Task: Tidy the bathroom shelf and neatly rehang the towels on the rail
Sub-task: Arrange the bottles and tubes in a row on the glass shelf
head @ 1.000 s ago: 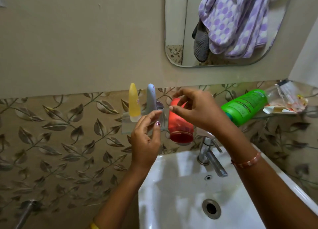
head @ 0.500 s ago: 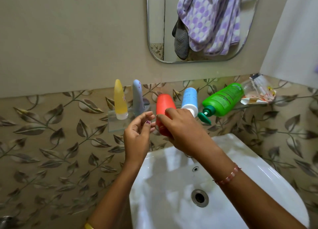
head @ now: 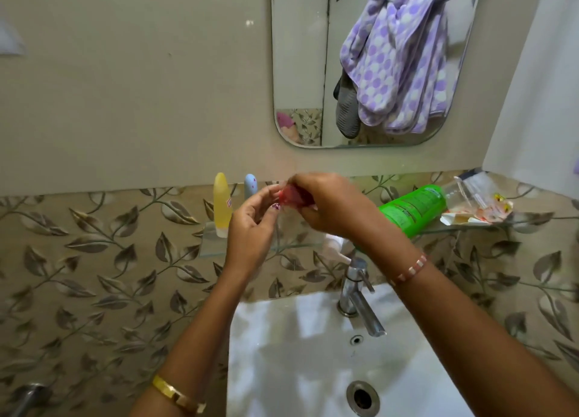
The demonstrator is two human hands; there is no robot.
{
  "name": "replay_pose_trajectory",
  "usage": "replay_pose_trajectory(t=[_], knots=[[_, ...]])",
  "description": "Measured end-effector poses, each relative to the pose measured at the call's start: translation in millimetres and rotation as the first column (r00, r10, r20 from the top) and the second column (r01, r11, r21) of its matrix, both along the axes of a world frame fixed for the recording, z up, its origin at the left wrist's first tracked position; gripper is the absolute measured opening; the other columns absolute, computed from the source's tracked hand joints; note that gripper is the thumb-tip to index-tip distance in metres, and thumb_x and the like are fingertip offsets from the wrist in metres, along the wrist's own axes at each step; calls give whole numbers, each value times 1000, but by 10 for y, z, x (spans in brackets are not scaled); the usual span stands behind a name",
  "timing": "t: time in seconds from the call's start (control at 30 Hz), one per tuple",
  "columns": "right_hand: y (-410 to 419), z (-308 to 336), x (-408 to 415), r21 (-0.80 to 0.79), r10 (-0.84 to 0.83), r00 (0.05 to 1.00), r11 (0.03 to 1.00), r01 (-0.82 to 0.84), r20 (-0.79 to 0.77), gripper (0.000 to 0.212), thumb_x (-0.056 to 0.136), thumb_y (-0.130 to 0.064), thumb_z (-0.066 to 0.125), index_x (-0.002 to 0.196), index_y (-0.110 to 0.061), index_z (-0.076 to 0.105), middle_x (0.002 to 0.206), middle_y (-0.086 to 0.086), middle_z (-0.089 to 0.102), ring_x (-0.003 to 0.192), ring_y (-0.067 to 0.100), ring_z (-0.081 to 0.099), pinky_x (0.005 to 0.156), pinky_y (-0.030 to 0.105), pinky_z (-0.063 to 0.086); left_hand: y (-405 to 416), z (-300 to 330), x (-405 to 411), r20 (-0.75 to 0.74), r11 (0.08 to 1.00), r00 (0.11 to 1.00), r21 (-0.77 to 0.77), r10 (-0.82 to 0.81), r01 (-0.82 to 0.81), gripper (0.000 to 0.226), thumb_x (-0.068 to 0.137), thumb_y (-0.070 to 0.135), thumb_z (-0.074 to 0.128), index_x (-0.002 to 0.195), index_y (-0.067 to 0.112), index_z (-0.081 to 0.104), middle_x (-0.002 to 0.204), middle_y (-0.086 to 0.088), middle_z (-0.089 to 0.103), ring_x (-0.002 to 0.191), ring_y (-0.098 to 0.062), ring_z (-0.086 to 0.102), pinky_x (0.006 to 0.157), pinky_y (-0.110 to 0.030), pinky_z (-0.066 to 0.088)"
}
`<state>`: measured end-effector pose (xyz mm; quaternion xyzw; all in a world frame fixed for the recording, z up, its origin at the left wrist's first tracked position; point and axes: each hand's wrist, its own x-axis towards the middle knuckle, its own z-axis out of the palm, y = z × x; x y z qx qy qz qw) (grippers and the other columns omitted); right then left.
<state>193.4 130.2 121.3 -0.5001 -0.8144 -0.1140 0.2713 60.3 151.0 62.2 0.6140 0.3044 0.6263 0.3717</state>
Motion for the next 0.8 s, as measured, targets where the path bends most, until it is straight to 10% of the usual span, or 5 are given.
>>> replay_pose_trajectory(t=[0.2, 0.37, 0.8], knots=[[271, 447, 335, -95, 65, 952, 991, -97, -298, 29, 72, -7, 71, 99, -1, 63, 91, 15, 67, 82, 25, 60, 74, 36, 51, 226, 251, 109, -264, 999, 964, 10, 37, -36, 40, 89, -2, 48, 128, 3, 48, 123, -15, 60, 115, -22, 57, 102, -39, 44], [473, 578, 417, -207, 140, 843, 936, -284, -520, 37, 75, -7, 72, 110, 0, 59, 111, 19, 63, 95, 20, 57, 90, 36, 50, 323, 225, 170, -424, 997, 904, -18, 58, -72, 47, 87, 3, 55, 132, 11, 45, 118, -7, 62, 104, -12, 57, 91, -28, 46], [645, 193, 400, -391, 84, 770, 823, -411, -633, 42, 71, 4, 72, 101, -20, 54, 88, -4, 67, 78, 5, 66, 58, 17, 56, 350, 19, 268, -322, 965, 910, 60, 262, -257, 29, 86, 12, 60, 114, 17, 55, 92, 13, 59, 79, 9, 54, 69, -10, 46]])
